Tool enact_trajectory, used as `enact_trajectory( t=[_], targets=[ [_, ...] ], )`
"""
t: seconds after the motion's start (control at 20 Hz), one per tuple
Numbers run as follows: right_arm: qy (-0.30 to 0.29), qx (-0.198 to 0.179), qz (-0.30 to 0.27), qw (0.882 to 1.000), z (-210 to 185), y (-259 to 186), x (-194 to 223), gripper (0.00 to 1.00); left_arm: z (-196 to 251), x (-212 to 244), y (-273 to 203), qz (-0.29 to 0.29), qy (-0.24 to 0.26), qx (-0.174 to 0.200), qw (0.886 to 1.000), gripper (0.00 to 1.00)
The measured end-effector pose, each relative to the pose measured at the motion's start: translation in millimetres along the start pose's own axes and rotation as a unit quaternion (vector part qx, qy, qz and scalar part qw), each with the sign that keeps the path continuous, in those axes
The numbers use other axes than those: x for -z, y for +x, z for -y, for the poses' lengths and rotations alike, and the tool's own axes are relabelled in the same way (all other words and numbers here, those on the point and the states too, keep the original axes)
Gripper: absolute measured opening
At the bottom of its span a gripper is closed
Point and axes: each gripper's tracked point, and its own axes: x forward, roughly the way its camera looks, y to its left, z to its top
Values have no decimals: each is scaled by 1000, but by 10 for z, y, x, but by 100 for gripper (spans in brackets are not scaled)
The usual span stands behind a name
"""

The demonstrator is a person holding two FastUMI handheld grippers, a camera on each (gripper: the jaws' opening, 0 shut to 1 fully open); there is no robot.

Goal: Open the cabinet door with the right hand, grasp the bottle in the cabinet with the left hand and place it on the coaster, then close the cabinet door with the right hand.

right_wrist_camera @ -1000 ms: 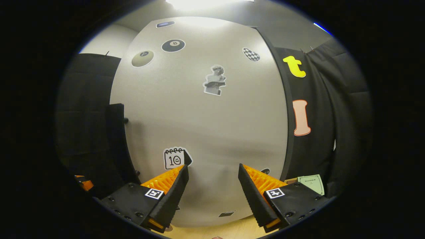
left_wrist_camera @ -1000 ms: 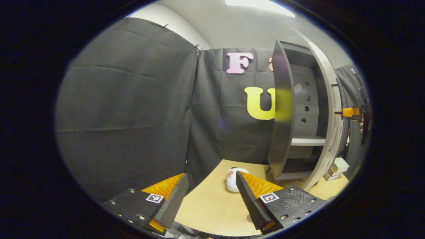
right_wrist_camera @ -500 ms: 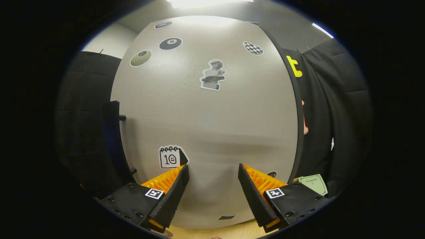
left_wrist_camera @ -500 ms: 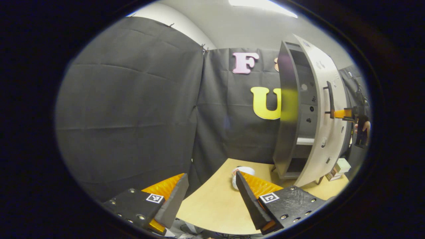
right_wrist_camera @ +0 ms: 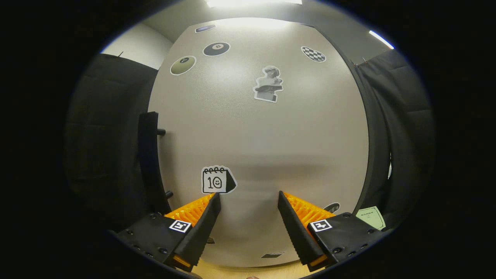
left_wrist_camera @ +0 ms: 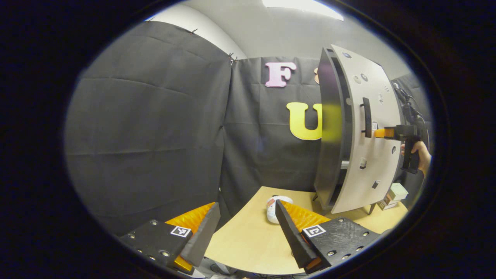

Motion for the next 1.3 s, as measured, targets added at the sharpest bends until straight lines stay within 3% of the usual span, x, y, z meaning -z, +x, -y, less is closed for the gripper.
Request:
enact_trajectory(
  t=[0.25, 0.4, 0.55, 0.85, 0.95, 1.05, 1.1, 1.2, 1.3],
  targets=[
    [7, 0, -1, 1000, -1, -81, -34, 96, 33, -64, -27, 6, 0, 19, 1000, 87],
    [-3, 0, 3, 1000, 85, -346, -89, 91, 94, -133, -65, 10, -2, 34, 999, 87],
    [3, -3, 4, 1000, 209, -730, -134, 96, 255, -253, -85, 18, -4, 57, 998, 87],
    [2, 9, 12, 1000, 680, -1438, -222, 95, 962, -468, 100, 33, 8, 112, 993, 87],
    [3, 22, 16, 1000, 903, -1639, -257, 91, 1184, -525, 105, 38, 8, 130, 991, 87],
    [-3, 41, 25, 999, 1146, -1830, -291, 91, 1400, -568, 79, 38, 0, 151, 988, 87],
    [-9, 50, 32, 998, 1271, -1920, -313, 95, 1497, -595, 92, 40, -4, 160, 986, 89],
    [-20, 63, 40, 997, 1496, -2113, -308, 91, 1678, -642, 89, 45, -7, 172, 984, 89],
    [-29, 73, 40, 996, 1697, -2279, -281, 95, 1816, -716, 110, 51, 0, 178, 983, 87]
  ],
)
